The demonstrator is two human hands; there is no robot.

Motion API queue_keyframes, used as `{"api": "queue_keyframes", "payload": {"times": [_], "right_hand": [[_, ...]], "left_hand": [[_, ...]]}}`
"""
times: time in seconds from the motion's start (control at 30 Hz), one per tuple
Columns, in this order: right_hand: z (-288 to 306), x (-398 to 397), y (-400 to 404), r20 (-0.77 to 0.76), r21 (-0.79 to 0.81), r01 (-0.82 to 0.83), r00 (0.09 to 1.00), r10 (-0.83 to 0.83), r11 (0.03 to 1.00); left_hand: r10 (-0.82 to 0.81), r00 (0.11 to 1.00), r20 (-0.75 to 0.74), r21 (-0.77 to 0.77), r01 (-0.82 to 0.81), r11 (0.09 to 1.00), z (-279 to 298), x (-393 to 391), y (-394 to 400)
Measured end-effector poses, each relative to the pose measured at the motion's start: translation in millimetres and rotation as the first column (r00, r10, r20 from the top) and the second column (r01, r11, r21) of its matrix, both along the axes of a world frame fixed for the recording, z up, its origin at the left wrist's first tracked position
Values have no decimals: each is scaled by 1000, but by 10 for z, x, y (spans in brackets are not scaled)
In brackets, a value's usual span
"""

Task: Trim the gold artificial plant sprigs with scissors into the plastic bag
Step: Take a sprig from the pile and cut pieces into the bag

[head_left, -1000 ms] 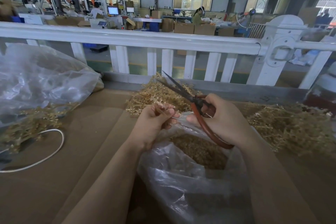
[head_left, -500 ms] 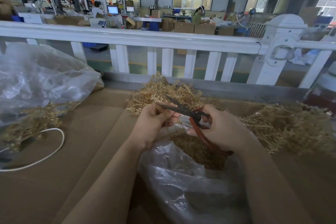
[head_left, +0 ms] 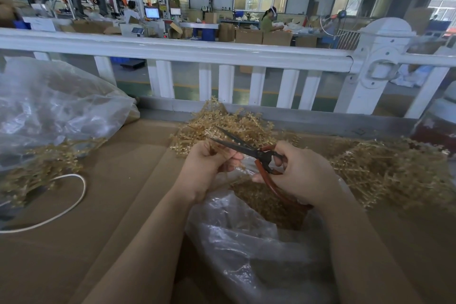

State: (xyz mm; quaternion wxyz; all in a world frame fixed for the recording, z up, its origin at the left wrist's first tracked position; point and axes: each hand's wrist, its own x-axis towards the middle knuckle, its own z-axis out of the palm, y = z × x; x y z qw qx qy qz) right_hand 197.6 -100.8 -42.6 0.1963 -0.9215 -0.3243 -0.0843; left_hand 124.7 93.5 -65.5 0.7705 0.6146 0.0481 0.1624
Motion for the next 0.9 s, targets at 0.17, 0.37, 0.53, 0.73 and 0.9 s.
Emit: {"api": "queue_keyframes", "payload": {"times": [0.17,0.37,0.53,0.73,0.9], "right_hand": [[-41,16,1,-33,24,-1,999,2,1000],[-110,53,-9,3,53,-7,1000,7,999],[-126,50,-12,-13,64,-14,1000,14,998],[-150,38,-27,-9,86,-8,1000,9,996],[-171,57,-33,-14,68,13,1000,-12,998]], "left_hand": [[-3,1000,8,108,3,994,-5,1,7],[-10,1000,-10,113,11,994,-11,13,23],[-11,1000,-14,96,12,995,-15,4,28],[-2,1000,-24,74,4,997,20,-27,-5],[-7,1000,-29,60,8,998,33,-40,-5]]}}
